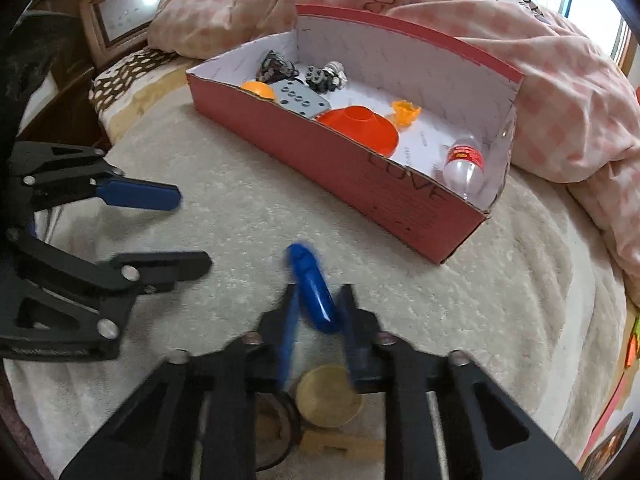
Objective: Organize objects
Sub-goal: 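Withdraw both grippers and close the right gripper on the blue plastic piece, then grasp the black tape roll with the left gripper while the right holds the blue piece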
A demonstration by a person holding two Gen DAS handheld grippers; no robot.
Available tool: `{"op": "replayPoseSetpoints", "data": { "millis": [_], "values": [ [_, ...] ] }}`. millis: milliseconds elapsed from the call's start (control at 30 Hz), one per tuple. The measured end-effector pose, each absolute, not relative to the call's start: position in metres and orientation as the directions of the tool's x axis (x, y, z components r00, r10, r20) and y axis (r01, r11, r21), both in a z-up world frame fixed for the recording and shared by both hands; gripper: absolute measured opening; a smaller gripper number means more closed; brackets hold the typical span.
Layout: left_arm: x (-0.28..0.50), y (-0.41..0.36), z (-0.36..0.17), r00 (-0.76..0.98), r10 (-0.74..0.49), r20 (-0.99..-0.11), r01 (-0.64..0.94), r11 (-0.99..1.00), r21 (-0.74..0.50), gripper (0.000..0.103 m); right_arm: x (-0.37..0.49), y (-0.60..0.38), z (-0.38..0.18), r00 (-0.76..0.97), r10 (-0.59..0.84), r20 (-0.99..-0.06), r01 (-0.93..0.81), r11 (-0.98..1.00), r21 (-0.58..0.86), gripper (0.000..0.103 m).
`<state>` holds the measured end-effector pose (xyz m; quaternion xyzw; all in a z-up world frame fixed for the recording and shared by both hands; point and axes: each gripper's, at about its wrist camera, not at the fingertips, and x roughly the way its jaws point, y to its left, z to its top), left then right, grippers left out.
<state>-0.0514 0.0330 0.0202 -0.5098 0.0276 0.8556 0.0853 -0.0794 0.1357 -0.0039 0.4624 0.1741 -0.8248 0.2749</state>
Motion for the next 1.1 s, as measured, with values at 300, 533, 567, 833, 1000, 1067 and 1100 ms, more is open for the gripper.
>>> {"op": "replayPoseSetpoints", "data": {
  "millis": [300, 533, 567, 833, 1000, 1067, 1100],
  "values": [
    [-0.041, 0.044, 0.023, -0.468, 0.133, -0.874, -0.211, -0.977, -0.035, 0.052, -0.065, 0.154, 0.015, -0.485, -0.295, -0.823, 0.561, -0.827, -0.034, 0.014],
    [-0.024, 0.059, 0.035, -0.457, 0.198, -0.867, -0.287, -0.955, -0.067, 0.052, -0.042, 0.191, 0.022, -0.464, -0.252, -0.849, 0.519, -0.855, -0.029, 0.014],
    [-0.021, 0.062, 0.037, -0.457, 0.204, -0.866, -0.302, -0.951, -0.065, 0.052, -0.037, 0.196, 0.023, -0.46, -0.25, -0.852, 0.515, -0.857, -0.027, 0.014],
    [-0.013, 0.077, 0.032, -0.447, 0.201, -0.871, -0.361, -0.932, -0.03, 0.052, -0.01, 0.202, 0.025, -0.404, -0.246, -0.881, 0.56, -0.828, -0.026, 0.014],
    [-0.013, 0.064, 0.027, -0.451, 0.166, -0.877, -0.316, -0.949, -0.017, 0.052, -0.008, 0.176, 0.019, -0.385, -0.271, -0.882, 0.614, -0.789, -0.026, 0.013],
    [-0.013, 0.055, 0.026, -0.453, 0.154, -0.878, -0.295, -0.955, -0.015, 0.052, -0.013, 0.165, 0.019, -0.387, -0.293, -0.874, 0.628, -0.778, -0.017, 0.013],
    [-0.013, 0.051, 0.026, -0.454, 0.151, -0.878, -0.288, -0.958, -0.016, 0.052, -0.015, 0.16, 0.019, -0.384, -0.301, -0.873, 0.634, -0.773, -0.012, 0.013]
  ]
}}
